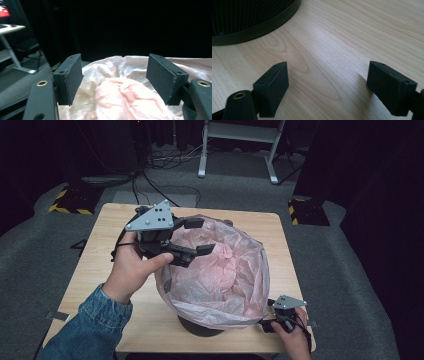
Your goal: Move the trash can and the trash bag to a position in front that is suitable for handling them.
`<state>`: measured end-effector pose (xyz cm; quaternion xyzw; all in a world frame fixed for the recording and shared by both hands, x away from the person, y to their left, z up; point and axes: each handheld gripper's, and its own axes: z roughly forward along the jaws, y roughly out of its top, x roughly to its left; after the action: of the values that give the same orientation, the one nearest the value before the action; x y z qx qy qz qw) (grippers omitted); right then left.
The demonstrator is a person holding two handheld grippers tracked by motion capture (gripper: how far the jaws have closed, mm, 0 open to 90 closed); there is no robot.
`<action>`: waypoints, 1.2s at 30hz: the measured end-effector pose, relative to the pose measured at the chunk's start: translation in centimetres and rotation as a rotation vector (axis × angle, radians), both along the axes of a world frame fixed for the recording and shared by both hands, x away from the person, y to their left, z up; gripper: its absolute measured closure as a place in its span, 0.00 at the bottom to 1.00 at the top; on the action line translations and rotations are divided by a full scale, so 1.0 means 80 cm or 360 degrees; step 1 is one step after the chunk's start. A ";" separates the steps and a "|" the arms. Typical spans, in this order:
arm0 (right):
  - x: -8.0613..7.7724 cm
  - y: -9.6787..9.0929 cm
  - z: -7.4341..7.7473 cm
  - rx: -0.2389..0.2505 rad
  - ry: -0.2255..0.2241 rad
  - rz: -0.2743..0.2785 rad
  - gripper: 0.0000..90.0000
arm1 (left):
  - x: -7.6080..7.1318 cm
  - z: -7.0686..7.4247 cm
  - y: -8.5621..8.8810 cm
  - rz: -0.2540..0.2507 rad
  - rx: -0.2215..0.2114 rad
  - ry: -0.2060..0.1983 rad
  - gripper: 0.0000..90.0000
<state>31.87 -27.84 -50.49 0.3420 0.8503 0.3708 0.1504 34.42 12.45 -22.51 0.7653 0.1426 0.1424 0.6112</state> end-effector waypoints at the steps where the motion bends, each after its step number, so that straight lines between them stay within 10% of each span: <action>1: 0.000 0.000 0.000 0.0000 0.0001 0.0000 0.20 | -0.001 0.001 0.003 0.0017 0.0001 -0.0006 0.32; 36: 0.000 0.000 0.000 0.0000 0.0001 -0.0001 0.20 | -0.008 -0.048 0.095 0.0312 0.0152 0.0085 0.33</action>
<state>31.87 -27.84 -50.49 0.3424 0.8502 0.3706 0.1501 33.79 20.05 -26.33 0.7795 0.2262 0.1877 0.5532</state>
